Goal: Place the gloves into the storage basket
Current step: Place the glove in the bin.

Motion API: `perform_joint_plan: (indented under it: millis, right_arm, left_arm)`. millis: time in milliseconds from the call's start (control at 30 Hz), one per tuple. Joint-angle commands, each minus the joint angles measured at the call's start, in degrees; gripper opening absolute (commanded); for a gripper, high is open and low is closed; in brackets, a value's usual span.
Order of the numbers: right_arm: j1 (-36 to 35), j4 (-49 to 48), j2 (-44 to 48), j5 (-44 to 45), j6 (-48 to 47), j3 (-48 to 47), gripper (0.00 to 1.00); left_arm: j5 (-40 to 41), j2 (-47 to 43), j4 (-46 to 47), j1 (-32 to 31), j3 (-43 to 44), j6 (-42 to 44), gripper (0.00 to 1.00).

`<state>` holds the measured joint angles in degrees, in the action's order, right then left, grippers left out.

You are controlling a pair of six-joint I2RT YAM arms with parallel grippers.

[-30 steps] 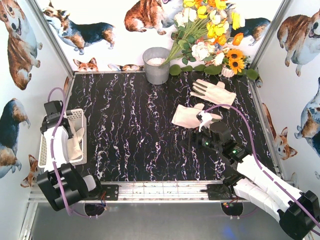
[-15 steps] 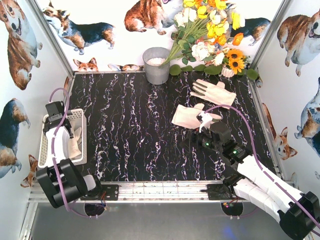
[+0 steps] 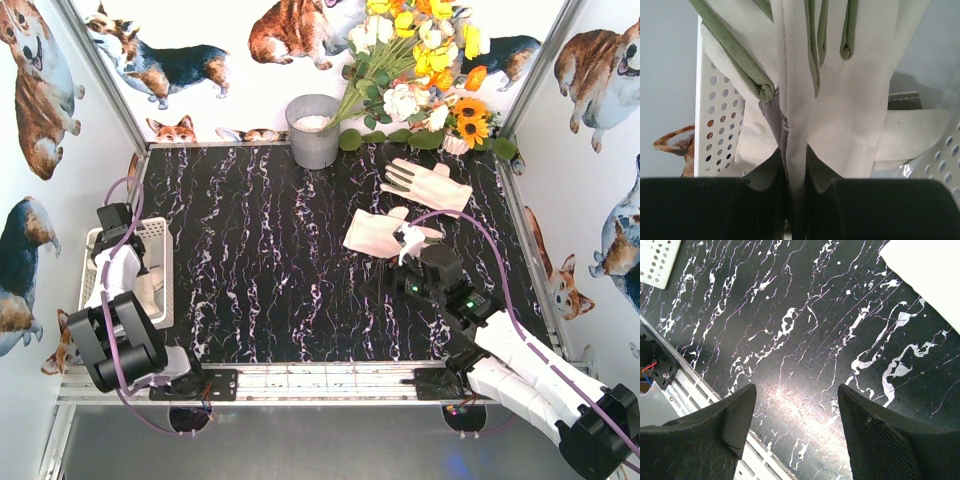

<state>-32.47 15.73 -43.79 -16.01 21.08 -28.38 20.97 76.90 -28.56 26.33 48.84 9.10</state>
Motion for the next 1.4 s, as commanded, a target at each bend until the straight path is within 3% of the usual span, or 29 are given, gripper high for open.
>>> perform_joint_plan:
  millis: [0,267,500,767,867,1133,1367]
  right_arm:
    - [0.12,-1.97,1.65,-0.41,-0.19,-1.36,0.68]
    - [0.12,-1.62,3.37,-0.29,0.44,-0.06,0.68]
    - [0.12,-1.57,4.33,-0.29,0.89,0.47,0.68]
    - [0.10,-1.88,4.42,-0.60,1.08,0.69,0.68]
    - [0.12,-2.22,4.42,-0.60,1.20,0.93,0.68]
    - [0.12,-2.37,4.29,-0.85,1.27,0.96,0.68]
    - [0.12,-2.51,4.15,-1.42,1.19,0.91,0.68]
  left_arm:
    - [2.31,1.84,3.24,0.08,-0.84,-0.08,0.09]
    - [7.37,1.97,3.77,-0.04,-1.63,-2.32,0.43]
    - [13.53,-2.45,4.38,-0.52,-2.78,-4.01,0.59]
    - [16.80,-9.21,5.78,-0.84,-4.97,-6.36,0.70]
    - [14.92,-9.82,7.14,-0.77,-7.18,-6.07,0.65]
    - [16.05,-0.62,5.40,-0.74,-3.16,-6.41,0.30]
    - [16.09,5.89,5.01,-0.31,-0.68,-6.29,0.18]
